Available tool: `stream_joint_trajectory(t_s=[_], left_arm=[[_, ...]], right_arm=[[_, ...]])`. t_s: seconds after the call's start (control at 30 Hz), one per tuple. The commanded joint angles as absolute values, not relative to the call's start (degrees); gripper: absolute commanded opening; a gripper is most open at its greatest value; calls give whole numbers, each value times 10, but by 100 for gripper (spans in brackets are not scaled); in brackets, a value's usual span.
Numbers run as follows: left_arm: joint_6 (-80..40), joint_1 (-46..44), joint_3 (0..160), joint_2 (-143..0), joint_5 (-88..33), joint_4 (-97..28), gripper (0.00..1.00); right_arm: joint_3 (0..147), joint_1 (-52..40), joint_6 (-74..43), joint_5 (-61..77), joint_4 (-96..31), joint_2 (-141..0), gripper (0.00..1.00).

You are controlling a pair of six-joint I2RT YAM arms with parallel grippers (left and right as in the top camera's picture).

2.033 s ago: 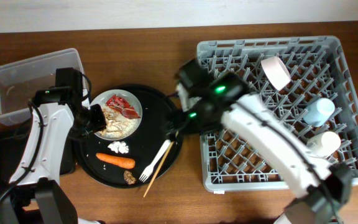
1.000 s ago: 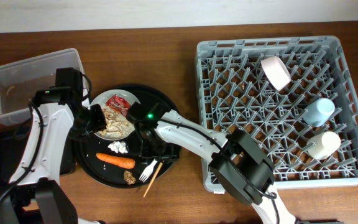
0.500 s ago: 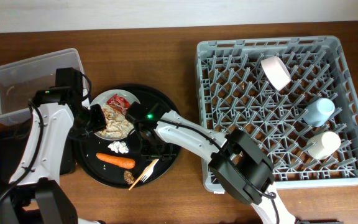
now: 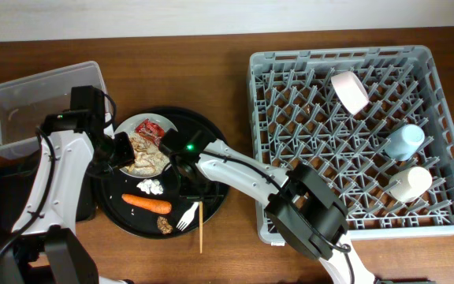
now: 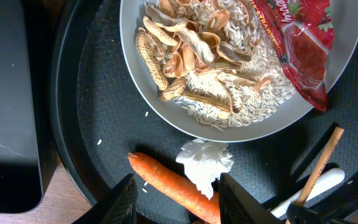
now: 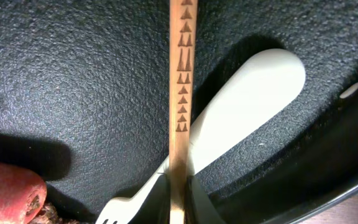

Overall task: Sort waste into correct bins and load items into the dishwasher rack
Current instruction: 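Grasp the wooden chopstick and stand it upright in the rack, then return the right gripper to the tray and grasp the white fork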

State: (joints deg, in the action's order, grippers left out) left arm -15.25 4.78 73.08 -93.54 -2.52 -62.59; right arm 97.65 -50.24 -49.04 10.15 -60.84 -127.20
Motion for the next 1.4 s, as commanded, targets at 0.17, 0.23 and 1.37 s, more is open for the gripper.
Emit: stream_joint_trajectory(t_s=[0.17, 0.23, 1.37], left_arm=[[-157, 46, 732, -932, -21, -627, 41], [-158, 46, 732, -932, -21, -627, 42], [-158, 46, 732, -932, -21, -626, 42]], right_arm=[[1004, -463, -384, 34, -667, -1202, 5], [1017, -443, -340, 18, -689, -1163, 5], [985, -301, -232, 42, -689, -1057, 34]])
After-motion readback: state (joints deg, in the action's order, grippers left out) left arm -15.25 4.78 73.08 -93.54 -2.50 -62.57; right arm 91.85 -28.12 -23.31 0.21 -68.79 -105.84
